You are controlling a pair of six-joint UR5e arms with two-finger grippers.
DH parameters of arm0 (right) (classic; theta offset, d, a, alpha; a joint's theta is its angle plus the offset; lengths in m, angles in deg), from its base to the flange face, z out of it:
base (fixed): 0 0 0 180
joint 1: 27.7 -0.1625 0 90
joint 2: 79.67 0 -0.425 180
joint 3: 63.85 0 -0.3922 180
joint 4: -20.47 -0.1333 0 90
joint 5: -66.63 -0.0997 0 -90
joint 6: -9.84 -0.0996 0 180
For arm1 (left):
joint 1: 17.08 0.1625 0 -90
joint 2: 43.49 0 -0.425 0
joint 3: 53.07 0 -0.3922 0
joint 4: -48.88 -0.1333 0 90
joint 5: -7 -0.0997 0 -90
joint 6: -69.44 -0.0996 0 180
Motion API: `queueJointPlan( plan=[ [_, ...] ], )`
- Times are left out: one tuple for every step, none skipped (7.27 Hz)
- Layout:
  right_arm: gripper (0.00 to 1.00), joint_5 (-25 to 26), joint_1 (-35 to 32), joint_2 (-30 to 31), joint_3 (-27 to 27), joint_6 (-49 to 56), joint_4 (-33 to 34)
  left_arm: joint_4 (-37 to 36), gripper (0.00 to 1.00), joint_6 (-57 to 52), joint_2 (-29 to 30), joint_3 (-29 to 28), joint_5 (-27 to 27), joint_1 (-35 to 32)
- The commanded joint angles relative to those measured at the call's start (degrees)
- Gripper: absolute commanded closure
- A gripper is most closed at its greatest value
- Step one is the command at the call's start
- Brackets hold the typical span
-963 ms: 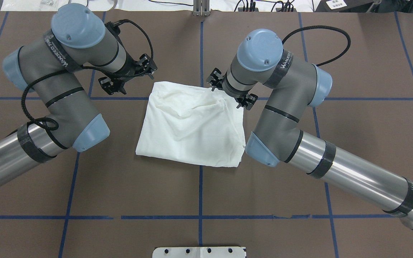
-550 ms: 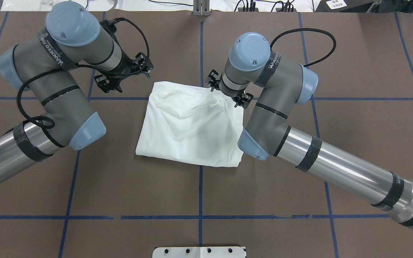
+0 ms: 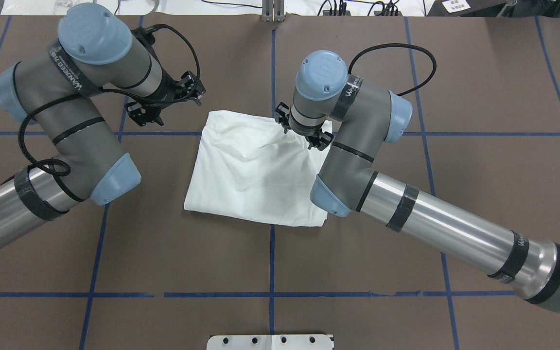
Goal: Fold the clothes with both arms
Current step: 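Press the folded shirt's far corner with the right gripper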
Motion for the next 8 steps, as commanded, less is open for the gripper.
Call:
queueJointPlan(
  plan=[
    [0.96,0.04,0.37,0.0,-0.08,0.43,0.03,0.01,0.0,0.0,-0.01,0.05,-0.07,0.08],
    [1.0,0.04,0.37,0.09,-0.08,0.43,0.03,0.01,0.0,0.0,-0.1,0.14,-0.07,0.0],
    [1.0,-0.04,0.28,0.09,0.18,0.52,-0.05,-0.07,0.0,0.0,-0.1,0.57,-0.07,0.08],
    [1.0,-0.13,0.28,0.18,0.36,0.52,0.03,-0.08,0.0,0.0,-0.19,1.01,0.02,0.0],
    [1.0,-0.22,0.19,0.27,0.36,0.52,0.03,-0.08,0.0,0.0,-0.27,1.02,-0.07,0.08],
    [1.0,-0.31,-0.07,0.27,0.88,0.43,0.64,-0.08,0.0,0.0,-0.27,1.02,0.02,0.0],
    [1.0,-0.66,-1.12,0.18,1.15,0.43,4.57,0.01,0.0,0.0,-0.27,1.02,0.02,0.0],
    [1.0,-1.53,-2.78,0.09,2.11,0.43,11.3,0.01,0.0,0.0,-0.27,1.02,0.02,0.0]
  ],
)
